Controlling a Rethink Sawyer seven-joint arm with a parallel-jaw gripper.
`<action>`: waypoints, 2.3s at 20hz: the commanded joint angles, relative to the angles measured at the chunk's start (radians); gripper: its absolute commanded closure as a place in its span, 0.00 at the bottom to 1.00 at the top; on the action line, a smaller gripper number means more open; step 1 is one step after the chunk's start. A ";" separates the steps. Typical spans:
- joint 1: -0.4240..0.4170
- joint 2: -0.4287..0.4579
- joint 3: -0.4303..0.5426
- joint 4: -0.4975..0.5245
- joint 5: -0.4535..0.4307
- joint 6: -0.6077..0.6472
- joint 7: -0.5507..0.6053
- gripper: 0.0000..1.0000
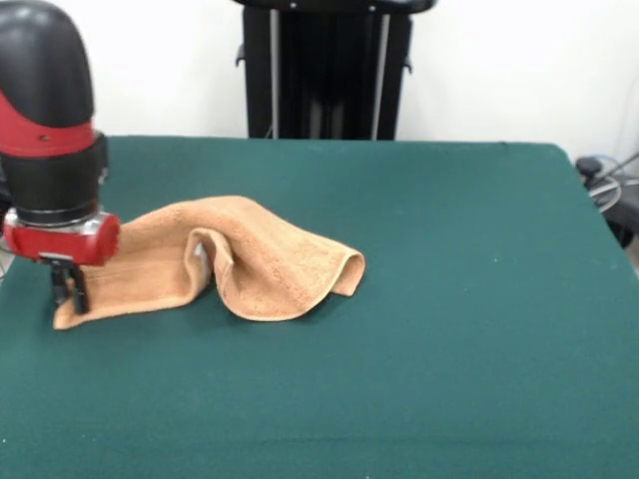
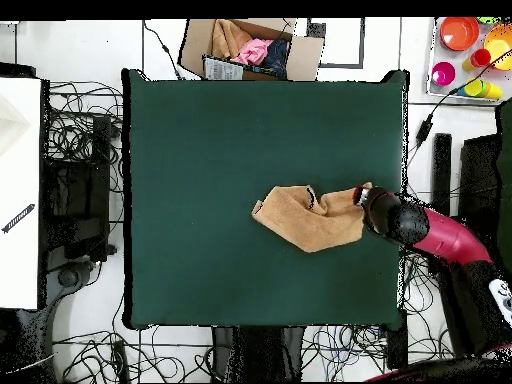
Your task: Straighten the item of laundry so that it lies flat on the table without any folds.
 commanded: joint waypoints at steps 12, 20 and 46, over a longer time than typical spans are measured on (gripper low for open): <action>-0.002 -0.067 0.018 0.041 -0.105 0.019 -0.057 1.00; 0.171 -0.454 -0.139 0.398 0.049 0.088 0.259 1.00; 0.753 -0.938 -0.522 0.298 0.348 0.864 0.651 1.00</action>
